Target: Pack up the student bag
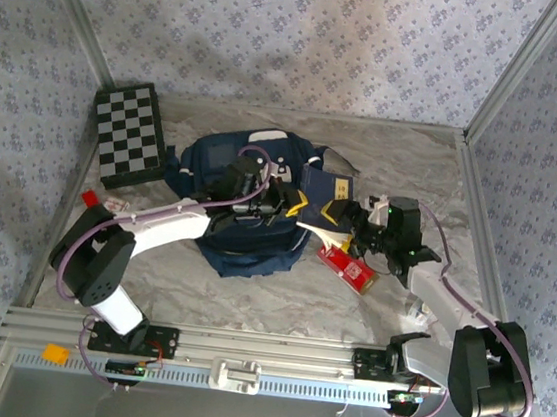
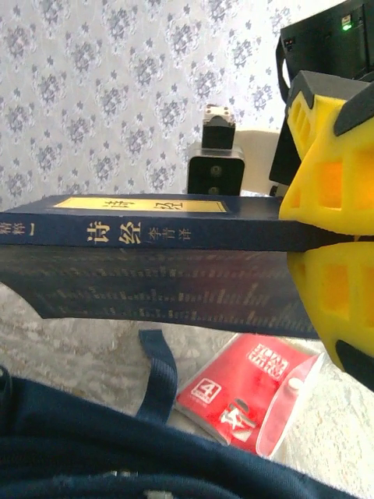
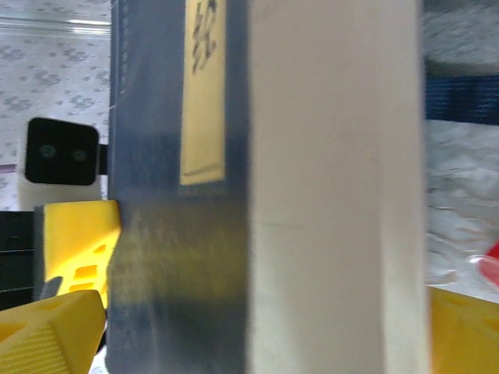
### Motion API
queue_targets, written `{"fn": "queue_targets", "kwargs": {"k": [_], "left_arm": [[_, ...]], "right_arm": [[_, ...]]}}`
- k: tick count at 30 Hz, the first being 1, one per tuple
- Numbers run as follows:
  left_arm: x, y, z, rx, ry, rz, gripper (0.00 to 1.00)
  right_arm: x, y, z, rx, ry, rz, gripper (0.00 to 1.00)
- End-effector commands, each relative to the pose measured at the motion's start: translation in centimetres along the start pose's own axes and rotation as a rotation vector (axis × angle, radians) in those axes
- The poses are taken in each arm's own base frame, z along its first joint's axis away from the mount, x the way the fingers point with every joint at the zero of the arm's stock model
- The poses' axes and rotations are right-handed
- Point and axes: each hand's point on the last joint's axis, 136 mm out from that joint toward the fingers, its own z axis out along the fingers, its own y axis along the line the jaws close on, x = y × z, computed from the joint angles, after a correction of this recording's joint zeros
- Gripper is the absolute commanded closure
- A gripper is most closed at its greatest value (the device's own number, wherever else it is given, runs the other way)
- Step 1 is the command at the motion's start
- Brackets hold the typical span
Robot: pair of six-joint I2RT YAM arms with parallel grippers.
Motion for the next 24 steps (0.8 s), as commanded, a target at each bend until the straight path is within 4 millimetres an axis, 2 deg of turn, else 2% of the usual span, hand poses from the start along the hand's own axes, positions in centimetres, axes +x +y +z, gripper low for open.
{"fn": "queue_targets", "kwargs": {"k": [1, 5, 8, 10, 14, 19, 24], "left_arm": [[0.0, -5.0, -1.9, 0.131, -0.030, 0.061, 1.00], [0.2, -6.7, -3.0, 0.164, -0.050, 0.079, 1.00], [0.1, -8.0, -3.9, 0.190, -0.085, 0.099, 1.00], [0.3, -8.7, -4.3, 0.197, -0.103, 0.117, 1.00], [0.4, -8.8, -4.3, 0.185, -0.116, 0.126, 1.00], [-0.1, -7.0, -4.2, 0.139, -0.138, 0.113, 1.00], [-0.9, -5.1, -4.5, 0.061, -0.156, 0.134, 1.00]], "right_arm": [[0.4, 3.1, -0.6, -0.105, 0.028, -0.015, 0.01], [0.8, 0.8, -1.2, -0.024, 0.005, 0.023, 0.01], [1.1, 0.5, -1.0, -0.034, 0.001, 0.041, 0.01], [1.2, 1.4, -0.8, -0.065, 0.011, 0.030, 0.01], [0.9, 4.7, -0.8, -0.157, 0.020, 0.007, 0.02], [0.1, 7.2, -2.5, -0.231, -0.033, 0.003, 0.12], [-0.4, 8.3, -4.1, -0.262, -0.083, -0.022, 0.23]]}}
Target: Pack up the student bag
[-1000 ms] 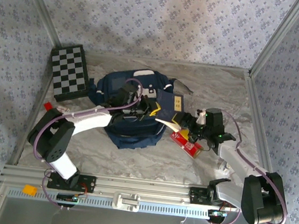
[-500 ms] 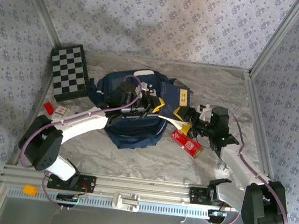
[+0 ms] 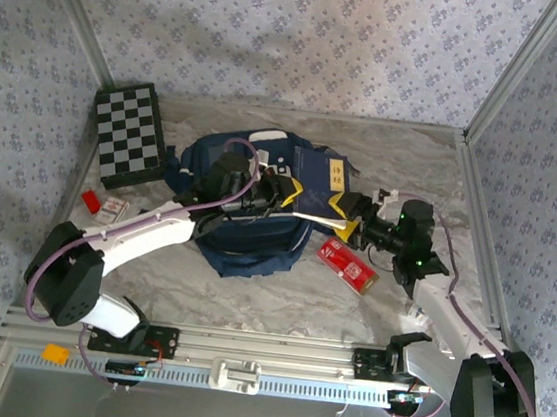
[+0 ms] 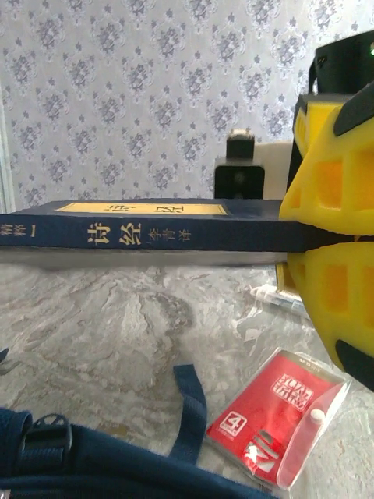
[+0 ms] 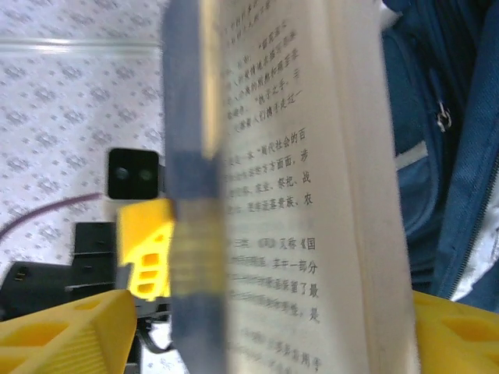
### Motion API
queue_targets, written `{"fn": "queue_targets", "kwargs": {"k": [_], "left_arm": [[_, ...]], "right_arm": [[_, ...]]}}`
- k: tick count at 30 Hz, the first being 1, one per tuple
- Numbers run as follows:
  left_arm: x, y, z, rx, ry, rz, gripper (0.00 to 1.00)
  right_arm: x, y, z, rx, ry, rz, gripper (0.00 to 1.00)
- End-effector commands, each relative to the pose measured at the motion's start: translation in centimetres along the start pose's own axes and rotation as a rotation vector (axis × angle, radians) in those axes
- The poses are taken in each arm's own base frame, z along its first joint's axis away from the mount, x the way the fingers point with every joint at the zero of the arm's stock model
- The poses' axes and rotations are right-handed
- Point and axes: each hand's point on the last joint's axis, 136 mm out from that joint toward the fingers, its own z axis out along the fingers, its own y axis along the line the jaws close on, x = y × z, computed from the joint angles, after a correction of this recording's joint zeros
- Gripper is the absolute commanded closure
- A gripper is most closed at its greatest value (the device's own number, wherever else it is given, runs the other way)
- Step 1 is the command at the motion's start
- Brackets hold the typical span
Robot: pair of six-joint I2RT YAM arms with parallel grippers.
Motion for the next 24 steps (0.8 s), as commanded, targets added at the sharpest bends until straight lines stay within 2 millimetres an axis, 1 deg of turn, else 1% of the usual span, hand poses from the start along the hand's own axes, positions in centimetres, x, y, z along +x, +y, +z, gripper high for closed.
{"fn": "queue_targets", "kwargs": {"k": [1, 5, 8, 11, 12, 13, 16, 19, 20, 21, 23, 24], "left_arm": [[-0.8, -1.2, -1.2, 0.012, -0.033, 0.064, 1.00], [-0.7, -0.4, -1.5, 0.000, -0.025, 0.068, 1.00], [-0.5, 0.0, -1.4, -0.006, -0.016, 0.082, 1.00], [-0.3, 0.7, -1.3, -0.013, -0.014, 0.078, 1.00], [-0.3, 0.8, -1.3, -0.016, -0.012, 0.081, 1.00], [-0.2, 1.1, -1.2, -0.025, -0.009, 0.083, 1.00], [-0.1, 1.9, -1.2, -0.056, -0.004, 0.085, 1.00], [0.1, 2.3, -1.4, -0.067, -0.002, 0.102, 1.00], [0.2, 2.3, -1.4, -0.070, 0.003, 0.114, 0.98], [0.3, 2.2, -1.3, -0.071, 0.013, 0.134, 0.94], [0.9, 2.0, -1.3, -0.071, 0.049, 0.188, 0.80], [1.0, 2.4, -1.6, -0.095, 0.061, 0.224, 0.73]], "right_arm": [[-0.1, 3.1, -0.8, -0.071, -0.015, -0.060, 0.26], [-0.2, 2.7, -0.6, -0.050, -0.017, -0.064, 0.38], [0.0, 2.2, 0.0, -0.031, -0.002, -0.080, 0.52], [0.3, 1.5, 0.6, 0.008, 0.022, -0.098, 0.63], [0.3, 1.5, 0.7, 0.018, 0.029, -0.108, 0.68], [0.3, 1.3, 0.6, 0.031, 0.030, -0.120, 0.74], [0.1, 0.5, 0.2, 0.091, 0.009, -0.142, 0.85], [0.0, 0.8, 0.0, 0.096, -0.005, -0.161, 0.97], [0.0, 0.9, 0.0, 0.097, -0.005, -0.171, 1.00], [0.1, 0.7, -0.1, 0.109, -0.004, -0.179, 1.00], [0.0, 0.5, -0.6, 0.143, -0.020, -0.194, 1.00], [-0.1, 0.3, -1.0, 0.169, -0.034, -0.205, 1.00]]}}
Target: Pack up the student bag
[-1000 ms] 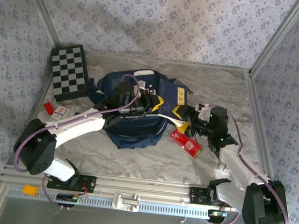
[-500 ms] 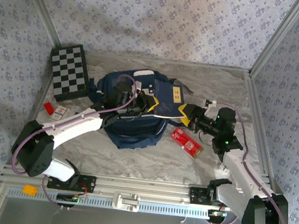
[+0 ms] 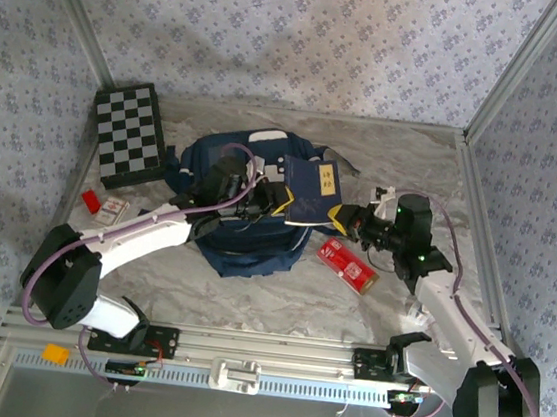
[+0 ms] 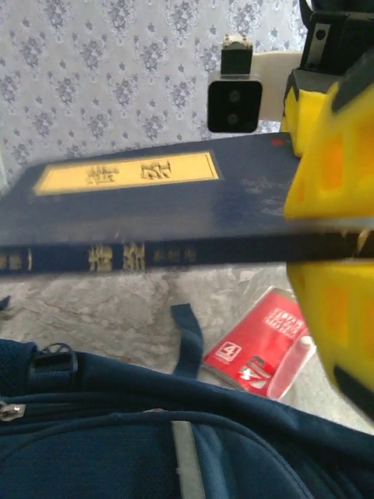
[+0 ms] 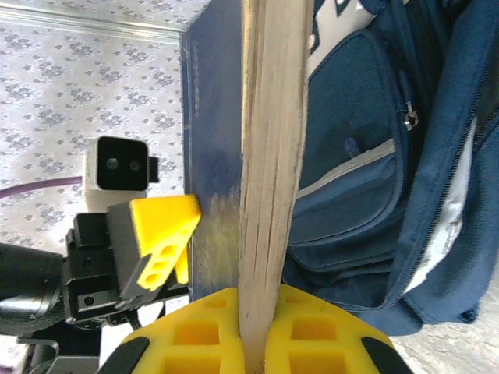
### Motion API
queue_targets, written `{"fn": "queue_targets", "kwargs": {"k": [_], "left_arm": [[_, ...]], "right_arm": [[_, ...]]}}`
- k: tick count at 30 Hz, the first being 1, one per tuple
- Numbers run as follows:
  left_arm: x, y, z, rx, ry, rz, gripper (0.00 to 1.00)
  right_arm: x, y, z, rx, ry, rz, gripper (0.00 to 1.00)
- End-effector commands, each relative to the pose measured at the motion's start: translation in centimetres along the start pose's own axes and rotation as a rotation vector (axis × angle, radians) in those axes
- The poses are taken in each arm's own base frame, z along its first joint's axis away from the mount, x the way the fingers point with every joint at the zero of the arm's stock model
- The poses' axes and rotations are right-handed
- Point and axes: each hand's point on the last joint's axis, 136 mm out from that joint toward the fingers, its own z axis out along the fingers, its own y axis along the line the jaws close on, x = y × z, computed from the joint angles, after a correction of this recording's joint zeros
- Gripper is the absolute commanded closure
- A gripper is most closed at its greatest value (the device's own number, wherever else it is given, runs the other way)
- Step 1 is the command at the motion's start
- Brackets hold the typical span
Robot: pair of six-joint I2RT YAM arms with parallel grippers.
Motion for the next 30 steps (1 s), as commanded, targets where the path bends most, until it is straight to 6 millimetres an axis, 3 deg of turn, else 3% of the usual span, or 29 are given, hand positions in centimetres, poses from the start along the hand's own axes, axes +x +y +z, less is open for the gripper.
{"fn": "queue_targets", "kwargs": {"k": [1, 7, 11, 16, 23, 26, 30], "left_arm": [[0.7, -0.5, -1.3, -0.030, 0.032, 0.171, 0.70], [-1.2, 4.4, -5.3, -0.398, -0.033, 0.595, 0.58], [-2.4, 7.0, -6.5, -0.572, -0.009, 0.820, 0.48], [-1.8, 8.7, -5.2, -0.628, 0.084, 1.021, 0.38], [-1.4, 10.2, -2.5, -0.702, 0.176, 1.214, 0.33], [-1.7, 10.7, -1.3, -0.715, 0.191, 1.262, 0.31], [-0.3, 11.6, 0.6, -0.677, 0.281, 1.310, 0.29]], "right_arm": [[-0.9, 0.8, -1.6, 0.063, -0.063, -0.101, 1.00], [0.1, -1.1, -3.7, 0.204, -0.069, -0.149, 1.00], [0.3, -1.3, -4.6, 0.241, -0.059, -0.154, 1.00], [1.0, -2.7, -6.1, 0.350, -0.050, -0.167, 1.00], [1.5, -3.6, -6.5, 0.381, -0.039, -0.170, 1.00], [1.2, -3.3, -6.4, 0.352, -0.048, -0.162, 1.00], [0.9, -3.1, -6.4, 0.348, -0.058, -0.174, 1.00]]}}
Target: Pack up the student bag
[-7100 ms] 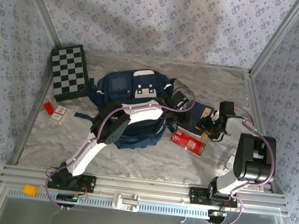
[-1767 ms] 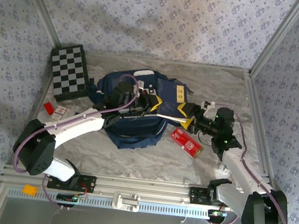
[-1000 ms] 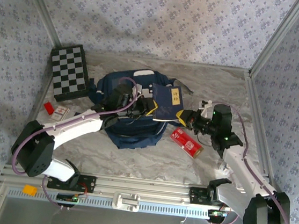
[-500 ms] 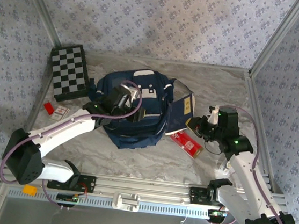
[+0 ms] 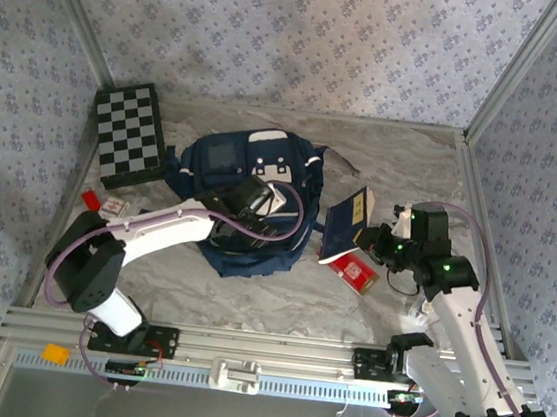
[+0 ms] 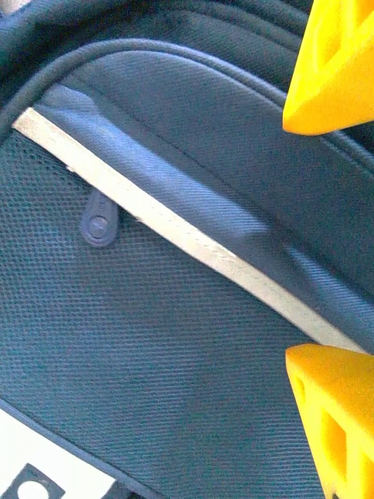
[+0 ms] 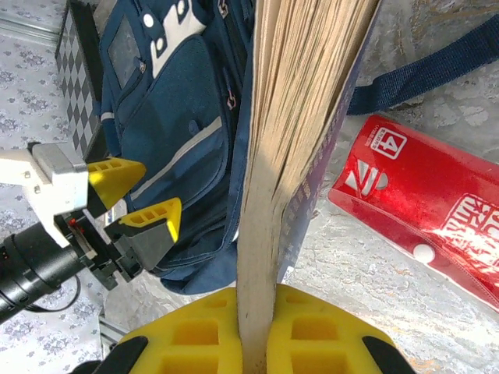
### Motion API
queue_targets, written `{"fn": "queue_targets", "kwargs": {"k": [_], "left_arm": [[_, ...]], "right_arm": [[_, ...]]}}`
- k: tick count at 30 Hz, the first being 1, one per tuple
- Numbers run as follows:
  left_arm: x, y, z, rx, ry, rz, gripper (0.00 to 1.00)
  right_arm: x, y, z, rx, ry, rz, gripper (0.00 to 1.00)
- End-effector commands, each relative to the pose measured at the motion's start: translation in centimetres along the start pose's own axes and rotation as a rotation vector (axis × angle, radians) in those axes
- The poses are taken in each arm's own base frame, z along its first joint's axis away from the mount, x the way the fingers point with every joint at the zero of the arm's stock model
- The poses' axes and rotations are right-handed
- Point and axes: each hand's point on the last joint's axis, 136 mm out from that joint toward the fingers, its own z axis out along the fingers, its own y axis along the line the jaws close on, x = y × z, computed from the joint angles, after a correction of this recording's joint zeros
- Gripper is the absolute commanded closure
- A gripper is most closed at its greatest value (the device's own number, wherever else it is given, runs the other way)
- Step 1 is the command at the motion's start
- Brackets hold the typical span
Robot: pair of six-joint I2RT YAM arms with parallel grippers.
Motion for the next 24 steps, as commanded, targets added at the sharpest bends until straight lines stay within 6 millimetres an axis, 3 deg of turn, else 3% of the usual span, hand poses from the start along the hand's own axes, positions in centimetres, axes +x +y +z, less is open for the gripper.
{"fn": "queue_targets", "kwargs": {"k": [1, 6, 13, 16, 20, 23, 24], "left_arm": [[-1.2, -1.3, 0.8, 0.025, -0.007, 0.117, 0.28], [-0.9, -2.0, 2.2, -0.009, 0.046, 0.174, 0.26], [0.1, -4.8, 1.5, 0.102, 0.075, 0.193, 0.20], [0.4, -4.2, 2.0, 0.066, 0.074, 0.194, 0.17], [-0.4, -1.9, 3.2, -0.054, 0.074, 0.174, 0.17], [-1.3, -1.0, 3.9, -0.063, 0.064, 0.146, 0.27], [-1.5, -1.0, 3.8, -0.063, 0.063, 0.148, 0.34]], "right_arm": [[-0.7, 1.0, -0.6, -0.035, -0.030, -0.043, 1.00], [-0.9, 1.0, -0.5, -0.041, -0.023, -0.042, 1.00], [-1.1, 0.8, -0.1, -0.055, -0.026, -0.027, 1.00], [-1.1, 0.7, 0.1, -0.054, -0.022, -0.028, 1.00], [-1.2, 0.6, 0.4, -0.065, -0.021, -0.012, 1.00], [-1.3, 0.7, 0.3, -0.068, -0.017, -0.017, 1.00], [-1.1, 0.6, 0.2, -0.063, -0.015, -0.020, 1.00]]}}
